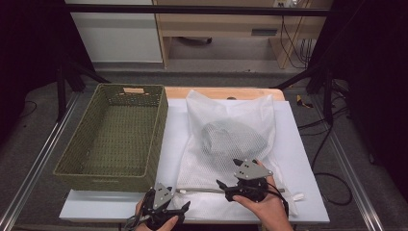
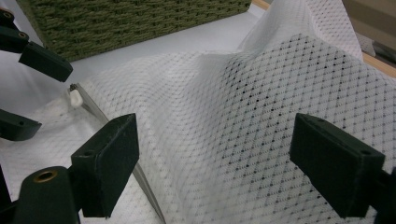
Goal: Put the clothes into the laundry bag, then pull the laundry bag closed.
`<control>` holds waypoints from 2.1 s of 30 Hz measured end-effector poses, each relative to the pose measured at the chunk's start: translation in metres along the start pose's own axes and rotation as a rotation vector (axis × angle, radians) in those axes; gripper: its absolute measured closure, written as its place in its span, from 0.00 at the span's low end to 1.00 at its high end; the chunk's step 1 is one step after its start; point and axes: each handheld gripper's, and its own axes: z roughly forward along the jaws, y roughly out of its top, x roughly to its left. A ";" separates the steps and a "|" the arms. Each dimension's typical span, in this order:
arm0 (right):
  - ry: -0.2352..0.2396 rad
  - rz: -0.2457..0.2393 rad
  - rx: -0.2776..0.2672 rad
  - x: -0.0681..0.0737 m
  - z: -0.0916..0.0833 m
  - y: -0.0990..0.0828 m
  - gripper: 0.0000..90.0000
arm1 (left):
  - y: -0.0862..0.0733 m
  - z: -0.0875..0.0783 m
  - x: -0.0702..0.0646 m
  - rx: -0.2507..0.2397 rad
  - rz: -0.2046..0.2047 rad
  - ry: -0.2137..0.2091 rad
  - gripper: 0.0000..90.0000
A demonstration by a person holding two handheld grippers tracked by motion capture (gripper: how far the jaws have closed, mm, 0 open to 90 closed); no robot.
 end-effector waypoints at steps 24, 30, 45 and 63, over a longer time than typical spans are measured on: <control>0.035 -0.018 -0.003 0.008 0.015 0.018 0.26 | -0.001 -0.003 0.012 -0.004 -0.049 0.023 0.39; 0.052 -0.023 0.001 0.013 0.025 0.030 0.30 | -0.003 -0.003 0.012 -0.009 -0.062 0.029 0.39; 0.086 -0.070 -0.014 0.030 0.042 0.045 0.50 | -0.005 -0.004 0.015 -0.010 -0.076 0.034 0.52; 0.107 -0.082 0.000 0.035 0.043 0.038 0.52 | -0.005 0.010 0.017 0.046 -0.074 -0.017 0.69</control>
